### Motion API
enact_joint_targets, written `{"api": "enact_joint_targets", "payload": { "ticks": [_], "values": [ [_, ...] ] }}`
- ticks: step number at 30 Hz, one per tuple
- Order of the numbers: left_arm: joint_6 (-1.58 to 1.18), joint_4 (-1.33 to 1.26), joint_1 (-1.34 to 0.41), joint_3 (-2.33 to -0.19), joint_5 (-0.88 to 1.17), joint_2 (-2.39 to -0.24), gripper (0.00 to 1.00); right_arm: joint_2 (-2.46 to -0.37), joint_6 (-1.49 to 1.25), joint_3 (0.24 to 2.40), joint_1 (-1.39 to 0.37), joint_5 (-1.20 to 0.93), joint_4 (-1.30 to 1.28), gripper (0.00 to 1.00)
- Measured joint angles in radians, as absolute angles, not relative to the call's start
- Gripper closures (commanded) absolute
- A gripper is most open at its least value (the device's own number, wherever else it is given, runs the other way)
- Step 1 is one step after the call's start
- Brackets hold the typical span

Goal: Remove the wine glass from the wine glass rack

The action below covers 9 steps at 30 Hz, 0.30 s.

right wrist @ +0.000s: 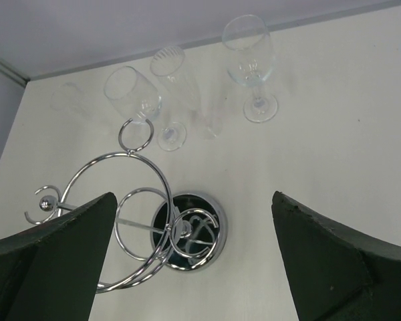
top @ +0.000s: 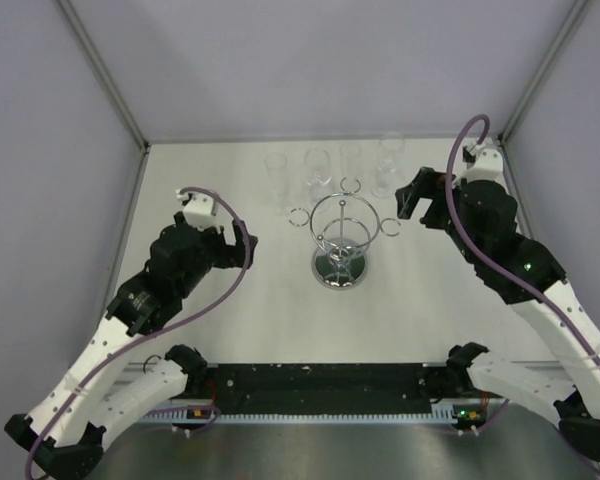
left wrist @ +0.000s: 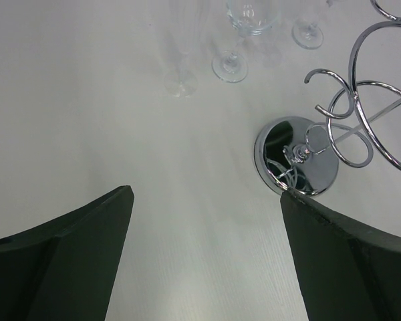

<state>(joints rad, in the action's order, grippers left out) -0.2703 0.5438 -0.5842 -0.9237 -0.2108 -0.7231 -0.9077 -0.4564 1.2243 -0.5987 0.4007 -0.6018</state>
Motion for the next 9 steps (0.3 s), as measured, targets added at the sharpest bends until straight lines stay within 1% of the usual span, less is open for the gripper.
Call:
{"api": "enact_joint_targets", "payload": {
  "ticks": [9],
  "values": [
    [-0.27, 0.522, -0.584, -0.924, -0.225, -0.742, 0.02, -0.897, -0.433, 1.204, -0.599, 0.401, -0.58, 0.01]
  ]
}}
